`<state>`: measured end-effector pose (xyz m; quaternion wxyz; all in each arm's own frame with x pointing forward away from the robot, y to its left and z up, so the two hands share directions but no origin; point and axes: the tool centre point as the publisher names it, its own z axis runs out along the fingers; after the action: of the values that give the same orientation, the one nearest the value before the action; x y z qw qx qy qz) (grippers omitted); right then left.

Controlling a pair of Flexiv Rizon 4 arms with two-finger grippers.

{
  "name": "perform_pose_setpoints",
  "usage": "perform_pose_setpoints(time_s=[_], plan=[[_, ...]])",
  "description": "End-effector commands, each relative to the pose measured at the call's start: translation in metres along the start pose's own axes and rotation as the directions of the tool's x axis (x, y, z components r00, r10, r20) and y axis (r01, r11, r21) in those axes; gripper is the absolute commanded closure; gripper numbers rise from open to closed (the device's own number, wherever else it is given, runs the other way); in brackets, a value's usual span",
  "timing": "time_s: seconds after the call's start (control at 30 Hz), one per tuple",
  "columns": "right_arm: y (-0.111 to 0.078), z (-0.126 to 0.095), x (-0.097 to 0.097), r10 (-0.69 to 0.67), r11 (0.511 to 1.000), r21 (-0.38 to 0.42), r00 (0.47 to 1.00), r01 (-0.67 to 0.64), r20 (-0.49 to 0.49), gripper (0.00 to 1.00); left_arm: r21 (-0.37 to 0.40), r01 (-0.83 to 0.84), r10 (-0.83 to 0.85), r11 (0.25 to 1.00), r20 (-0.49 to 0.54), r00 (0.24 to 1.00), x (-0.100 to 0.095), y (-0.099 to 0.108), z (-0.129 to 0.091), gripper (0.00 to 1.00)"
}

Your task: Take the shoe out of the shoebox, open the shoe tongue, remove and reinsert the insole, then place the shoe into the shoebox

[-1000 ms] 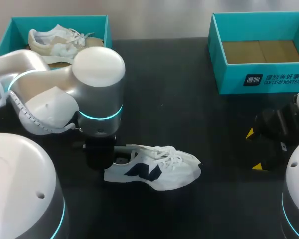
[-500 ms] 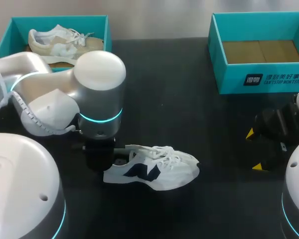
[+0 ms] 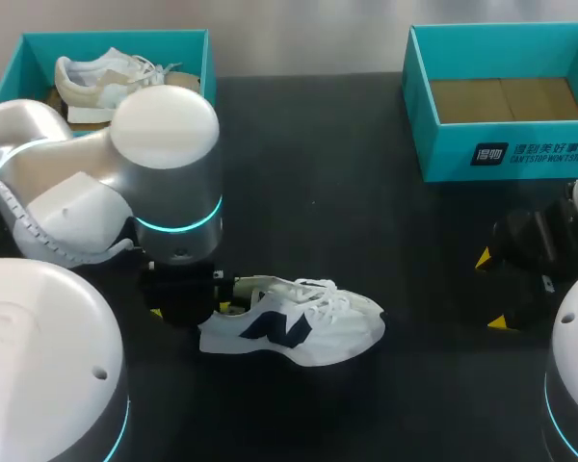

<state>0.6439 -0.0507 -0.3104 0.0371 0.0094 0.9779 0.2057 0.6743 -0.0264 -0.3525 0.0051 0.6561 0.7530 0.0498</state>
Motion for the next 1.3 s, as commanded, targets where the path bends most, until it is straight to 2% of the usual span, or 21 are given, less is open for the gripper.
perform_pose_setpoints(time_s=[0.03,0.23,0.47,0.83,0.97,1.3], plan=[[0.001,0.000,0.001,0.000,1.000,0.004,1.000,0.000,0.002,0.00,-0.005,-0.001,0.002,1.000,0.114,0.993,0.027,-0.011,-0.047,0.00],[0.001,0.000,0.001,0.000,1.000,0.004,1.000,0.000,0.002,0.00,0.036,0.060,-0.067,0.998,0.237,0.969,0.039,-0.020,-0.088,0.00],[0.001,0.000,0.001,0.000,1.000,0.004,1.000,0.000,0.002,0.00,0.135,0.155,-0.193,0.979,0.357,0.914,0.054,-0.029,-0.119,0.00],[0.001,0.000,0.001,0.000,1.000,0.004,1.000,0.000,0.002,0.00,0.313,0.337,-0.443,0.888,0.387,0.809,0.076,-0.034,-0.127,0.00],[0.001,0.000,0.001,0.000,1.000,0.004,1.000,0.000,0.002,0.00,0.389,0.255,-0.417,0.885,0.421,0.806,0.083,-0.032,-0.131,0.00],[0.001,0.000,0.001,0.000,1.000,0.004,1.000,0.000,0.002,0.00,0.389,0.255,-0.417,0.885,0.421,0.806,0.083,-0.032,-0.131,0.00]])
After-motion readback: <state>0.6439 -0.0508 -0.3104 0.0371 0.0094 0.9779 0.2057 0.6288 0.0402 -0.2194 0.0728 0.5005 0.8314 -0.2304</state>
